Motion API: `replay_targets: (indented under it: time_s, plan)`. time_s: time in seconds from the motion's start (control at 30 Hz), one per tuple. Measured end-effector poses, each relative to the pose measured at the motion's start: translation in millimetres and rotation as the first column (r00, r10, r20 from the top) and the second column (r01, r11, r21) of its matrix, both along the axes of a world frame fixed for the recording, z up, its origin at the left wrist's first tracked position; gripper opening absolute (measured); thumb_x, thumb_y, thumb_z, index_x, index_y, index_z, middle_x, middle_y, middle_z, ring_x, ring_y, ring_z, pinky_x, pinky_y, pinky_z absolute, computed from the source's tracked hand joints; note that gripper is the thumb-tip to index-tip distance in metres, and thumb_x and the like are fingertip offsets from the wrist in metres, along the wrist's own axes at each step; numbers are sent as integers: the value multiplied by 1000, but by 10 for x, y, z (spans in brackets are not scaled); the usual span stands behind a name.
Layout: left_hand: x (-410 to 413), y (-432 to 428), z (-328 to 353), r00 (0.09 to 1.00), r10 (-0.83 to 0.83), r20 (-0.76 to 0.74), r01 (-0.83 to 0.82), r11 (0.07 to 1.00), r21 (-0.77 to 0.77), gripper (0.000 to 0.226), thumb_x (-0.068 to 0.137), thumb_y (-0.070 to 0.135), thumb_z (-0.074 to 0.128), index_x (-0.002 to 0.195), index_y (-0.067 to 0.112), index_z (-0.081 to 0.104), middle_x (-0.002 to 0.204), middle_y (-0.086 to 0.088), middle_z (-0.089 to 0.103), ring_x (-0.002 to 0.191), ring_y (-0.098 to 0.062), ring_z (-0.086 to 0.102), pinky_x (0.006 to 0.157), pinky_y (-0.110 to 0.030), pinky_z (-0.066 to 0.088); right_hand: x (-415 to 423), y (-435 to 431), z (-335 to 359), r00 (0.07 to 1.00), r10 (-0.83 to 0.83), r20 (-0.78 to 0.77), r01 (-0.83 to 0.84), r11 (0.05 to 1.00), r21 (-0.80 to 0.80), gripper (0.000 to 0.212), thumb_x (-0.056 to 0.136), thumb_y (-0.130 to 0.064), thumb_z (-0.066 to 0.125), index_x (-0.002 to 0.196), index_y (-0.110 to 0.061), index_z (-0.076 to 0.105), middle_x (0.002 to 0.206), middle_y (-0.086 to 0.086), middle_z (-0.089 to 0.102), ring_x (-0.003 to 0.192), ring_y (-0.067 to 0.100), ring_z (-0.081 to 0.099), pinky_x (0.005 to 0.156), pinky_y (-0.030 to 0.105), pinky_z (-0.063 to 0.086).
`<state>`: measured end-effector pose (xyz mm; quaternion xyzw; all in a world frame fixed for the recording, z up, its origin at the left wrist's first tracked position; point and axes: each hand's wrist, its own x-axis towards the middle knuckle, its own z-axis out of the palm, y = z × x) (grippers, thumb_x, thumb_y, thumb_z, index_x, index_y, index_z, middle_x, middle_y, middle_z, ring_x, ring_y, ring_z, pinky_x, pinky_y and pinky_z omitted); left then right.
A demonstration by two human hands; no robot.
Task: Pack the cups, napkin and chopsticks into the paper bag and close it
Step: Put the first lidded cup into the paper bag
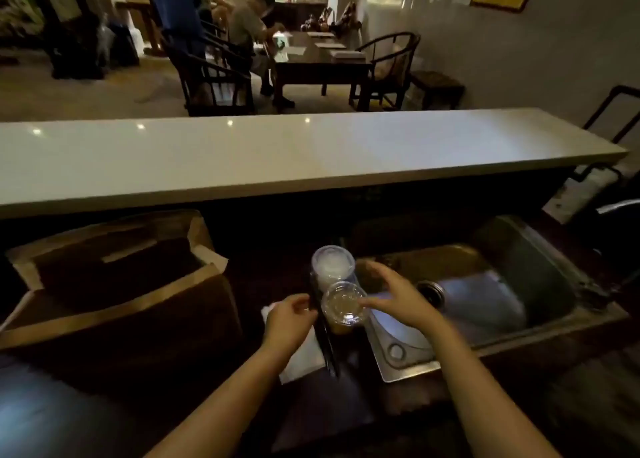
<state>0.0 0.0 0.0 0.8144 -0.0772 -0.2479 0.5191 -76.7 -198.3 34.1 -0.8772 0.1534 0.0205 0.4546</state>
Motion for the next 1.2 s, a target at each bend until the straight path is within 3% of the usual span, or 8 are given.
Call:
replay_targets:
  time_s: [0.13,0.3,0.47,0.6,0.83,0.97,1.07,1.2]
  plan:
    - [-106,-126,-310,996,-72,42,65,986,152,59,75,8,65,131,13,45,131,-9,57,120,-24,51,92,-22,38,-12,43,-269,995,72,-67,-68,996,58,80,72,-21,78,137,-23,31,129,-11,38,118,-2,43,83,-8,28]
    - [-146,-275,-497,980,-126,152,134,990,-46,57,66,15,76,118,25,53,107,11,63,103,-9,57,72,5,35,79,34,-404,984,146,-99,-125,973,193,80,71,-15,78,131,-38,30,127,-18,46,112,-12,49,83,-1,38]
    - [-173,-337,-632,983,-104,149,123,984,-125,64,68,15,77,125,22,48,114,8,60,106,-5,55,80,2,39,79,52,-475,975,180,-129,-160,976,150,99,64,-22,83,135,-43,18,135,-14,37,126,1,40,102,14,35]
    - [-209,-326,-643,981,-78,176,104,984,-147,54,71,12,74,114,33,48,106,14,59,103,-6,57,79,2,39,59,93,-397,981,187,-59,-184,982,53,88,56,-36,84,114,-71,28,127,-27,44,120,-9,44,97,13,38]
    - [-236,-166,-143,966,-24,258,96,957,-273,60,69,22,77,113,45,44,110,25,57,104,16,52,82,1,39,89,229,151,971,232,55,-234,971,44,75,59,-33,84,111,-65,41,115,-35,55,111,-11,52,90,10,45]
    - [-182,-32,315,934,72,351,49,945,-325,56,63,37,77,111,43,48,106,22,61,103,12,55,79,0,41,266,324,646,938,344,41,-342,938,-54,87,63,-31,83,135,-28,36,134,-6,45,120,3,47,102,22,42]
    - [-131,127,668,888,102,448,40,955,-295,56,64,33,80,107,48,48,102,24,62,101,12,56,77,-1,42,439,432,1096,861,508,-3,-493,834,-246,101,66,-40,79,146,-22,20,142,-10,29,128,1,32,103,10,29]
    - [-10,413,1132,830,127,543,25,964,-265,59,66,24,79,109,47,46,100,23,59,99,15,54,75,0,42,727,722,1674,730,678,-83,-649,650,-395,104,67,-43,77,147,-27,13,148,-9,26,132,5,27,111,24,27]
